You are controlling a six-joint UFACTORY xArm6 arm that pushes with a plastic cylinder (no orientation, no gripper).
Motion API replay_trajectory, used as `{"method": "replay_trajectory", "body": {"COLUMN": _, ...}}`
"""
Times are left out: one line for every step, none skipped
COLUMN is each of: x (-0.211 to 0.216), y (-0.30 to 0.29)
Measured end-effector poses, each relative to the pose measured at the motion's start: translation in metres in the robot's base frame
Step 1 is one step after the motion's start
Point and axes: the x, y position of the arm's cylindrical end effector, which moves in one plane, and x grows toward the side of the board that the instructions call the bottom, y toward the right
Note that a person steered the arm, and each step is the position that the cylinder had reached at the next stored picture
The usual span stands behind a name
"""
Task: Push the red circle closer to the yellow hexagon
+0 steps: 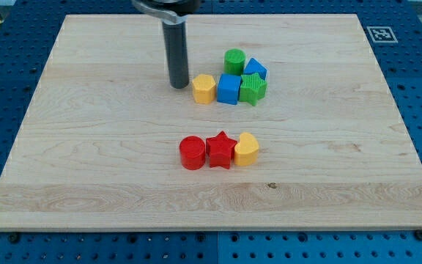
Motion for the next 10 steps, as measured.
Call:
{"method": "replay_trajectory", "body": {"x": 0.003, "y": -0.041}}
{"method": "replay_trajectory", "body": {"x": 0.035, "y": -0.065}}
{"method": "replay_trajectory", "body": {"x": 0.078, "y": -0.074}}
{"method": "replay_trajectory", "body": {"x": 0.127, "y": -0.070}}
{"method": "replay_trajectory", "body": {"x": 0.176, "y": -0.052}}
{"method": "replay_trajectory", "body": {"x": 0.198, "y": -0.020}}
{"method": "replay_trajectory", "body": {"x": 0.189, "y": 0.023}}
{"method": "replay_trajectory", "body": {"x": 0.166, "y": 0.053}}
{"method": "replay_trajectory", "body": {"x": 0.153, "y": 0.052}}
{"method": "replay_trajectory", "body": {"x": 0.128, "y": 0.039}}
